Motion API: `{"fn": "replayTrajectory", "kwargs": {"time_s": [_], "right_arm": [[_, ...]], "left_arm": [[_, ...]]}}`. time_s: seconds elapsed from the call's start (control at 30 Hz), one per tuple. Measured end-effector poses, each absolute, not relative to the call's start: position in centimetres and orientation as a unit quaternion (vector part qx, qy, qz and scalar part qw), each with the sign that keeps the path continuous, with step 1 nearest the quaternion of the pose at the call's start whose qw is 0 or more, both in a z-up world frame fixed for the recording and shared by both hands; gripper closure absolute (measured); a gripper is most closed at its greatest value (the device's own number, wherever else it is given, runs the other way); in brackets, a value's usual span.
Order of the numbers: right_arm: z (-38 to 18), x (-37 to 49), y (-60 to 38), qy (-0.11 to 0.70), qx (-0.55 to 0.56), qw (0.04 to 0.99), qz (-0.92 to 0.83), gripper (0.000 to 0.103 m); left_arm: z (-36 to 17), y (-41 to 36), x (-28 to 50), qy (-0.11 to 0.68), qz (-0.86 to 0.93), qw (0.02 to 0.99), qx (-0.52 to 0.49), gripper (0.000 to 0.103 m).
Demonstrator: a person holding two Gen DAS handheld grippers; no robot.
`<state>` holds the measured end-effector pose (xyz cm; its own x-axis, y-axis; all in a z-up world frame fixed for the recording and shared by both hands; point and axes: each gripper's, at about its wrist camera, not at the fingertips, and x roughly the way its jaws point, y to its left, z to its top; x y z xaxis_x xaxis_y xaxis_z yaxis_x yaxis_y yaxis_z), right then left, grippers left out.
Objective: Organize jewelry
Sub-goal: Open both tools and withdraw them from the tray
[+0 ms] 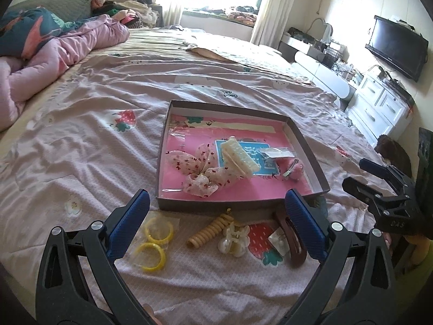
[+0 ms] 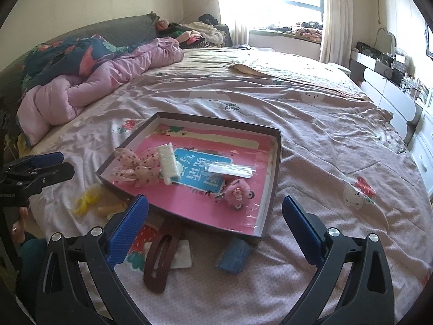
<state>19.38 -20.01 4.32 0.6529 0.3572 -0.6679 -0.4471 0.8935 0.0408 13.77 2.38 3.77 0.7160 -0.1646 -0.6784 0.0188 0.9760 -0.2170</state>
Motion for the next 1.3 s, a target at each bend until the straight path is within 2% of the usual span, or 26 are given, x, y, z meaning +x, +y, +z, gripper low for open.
{"fn": "replayTrajectory", "kwargs": {"time_s": [1.3], "right_arm": [[0.9, 11.9, -16.0, 0.363, -0.100, 0.885, 0.273, 0.007]], "left_arm": [[1.1, 3.9, 8.4, 0.398, -0.026, 0.914, -0.069, 0.012]]}}
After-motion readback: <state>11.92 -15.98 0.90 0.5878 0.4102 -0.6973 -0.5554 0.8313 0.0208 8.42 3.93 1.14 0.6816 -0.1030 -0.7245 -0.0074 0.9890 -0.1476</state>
